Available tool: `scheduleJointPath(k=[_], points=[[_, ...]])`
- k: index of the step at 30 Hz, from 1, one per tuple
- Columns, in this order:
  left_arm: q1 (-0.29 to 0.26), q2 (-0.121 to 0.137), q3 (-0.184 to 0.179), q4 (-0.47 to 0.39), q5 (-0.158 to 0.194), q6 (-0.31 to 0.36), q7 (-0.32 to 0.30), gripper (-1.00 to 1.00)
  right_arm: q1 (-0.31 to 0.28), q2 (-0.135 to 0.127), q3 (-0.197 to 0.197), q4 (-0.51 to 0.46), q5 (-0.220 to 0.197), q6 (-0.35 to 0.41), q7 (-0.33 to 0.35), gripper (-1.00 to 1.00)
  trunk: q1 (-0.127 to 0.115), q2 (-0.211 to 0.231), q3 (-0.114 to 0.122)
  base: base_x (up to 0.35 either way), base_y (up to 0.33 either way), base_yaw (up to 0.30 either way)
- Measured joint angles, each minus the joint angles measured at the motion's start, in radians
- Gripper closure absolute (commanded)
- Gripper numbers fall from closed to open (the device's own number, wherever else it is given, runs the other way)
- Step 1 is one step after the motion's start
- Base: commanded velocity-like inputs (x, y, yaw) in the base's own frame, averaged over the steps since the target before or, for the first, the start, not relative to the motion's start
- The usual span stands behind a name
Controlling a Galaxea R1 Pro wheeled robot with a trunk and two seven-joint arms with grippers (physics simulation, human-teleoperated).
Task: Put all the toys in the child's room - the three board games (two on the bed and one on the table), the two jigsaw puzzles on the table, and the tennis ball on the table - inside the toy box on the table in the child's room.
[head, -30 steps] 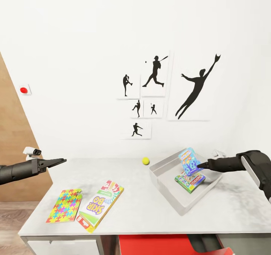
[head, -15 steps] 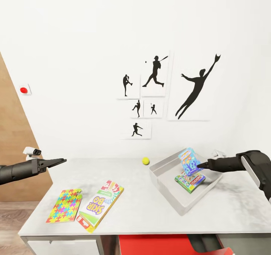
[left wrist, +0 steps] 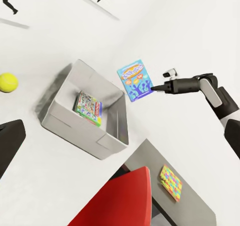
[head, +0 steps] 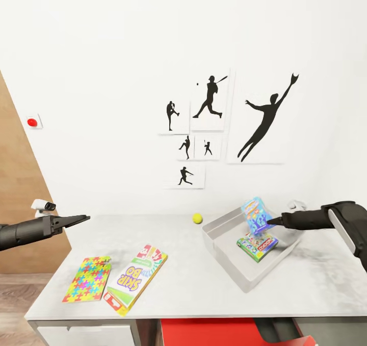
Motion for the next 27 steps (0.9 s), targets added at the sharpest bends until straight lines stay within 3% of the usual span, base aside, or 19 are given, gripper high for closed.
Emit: scheduleJointPath(k=[4, 9, 11, 12, 14, 17, 23, 27], points=[[0.000, 0.000, 0.000, 0.001, 0.000, 0.000, 0.000, -1.00, 0.000, -0.002, -0.007, -0.005, -0.007, 0.000, 0.019, 1.00, 0.000, 0.000, 0.000, 0.000, 0.000, 0.000], [0.000, -0.001, 0.000, 0.001, 0.000, 0.000, 0.000, -1.00, 0.002, -0.002, 0.003, 0.028, -0.004, 0.001, 0.176, 1.00, 0.000, 0.000, 0.000, 0.000, 0.000, 0.000], [0.000, -0.001, 0.000, 0.001, 0.000, 0.000, 0.000, -1.00, 0.002, 0.005, 0.035, 0.068, 0.005, 0.000, 0.250, 1.00, 0.000, 0.000, 0.000, 0.000, 0.000, 0.000], [0.000, -0.001, 0.000, 0.001, 0.000, 0.000, 0.000, -1.00, 0.002, 0.010, 0.078, 0.091, 0.009, 0.000, 0.272, 1.00, 0.000, 0.000, 0.000, 0.000, 0.000, 0.000], [0.000, -0.001, -0.001, 0.001, 0.000, 0.000, 0.000, -1.00, 0.000, 0.014, 0.142, 0.113, 0.011, 0.000, 0.288, 1.00, 0.000, 0.000, 0.000, 0.000, 0.000, 0.000], [0.000, -0.001, 0.000, 0.001, 0.000, 0.000, 0.000, -1.00, 0.000, 0.017, 0.170, 0.124, 0.010, 0.000, 0.296, 1.00, 0.000, 0.000, 0.000, 0.000, 0.000, 0.000], [0.000, -0.001, 0.000, 0.001, 0.000, 0.000, 0.000, -1.00, 0.002, 0.023, 0.184, 0.129, 0.010, -0.001, 0.301, 1.00, 0.000, 0.000, 0.000, 0.000, 0.000, 0.000], [0.000, -0.001, 0.000, 0.000, 0.000, 0.000, 0.000, -1.00, 0.002, 0.039, 0.185, 0.130, 0.010, 0.000, 0.301, 1.00, 0.000, 0.000, 0.000, 0.000, 0.000, 0.000]])
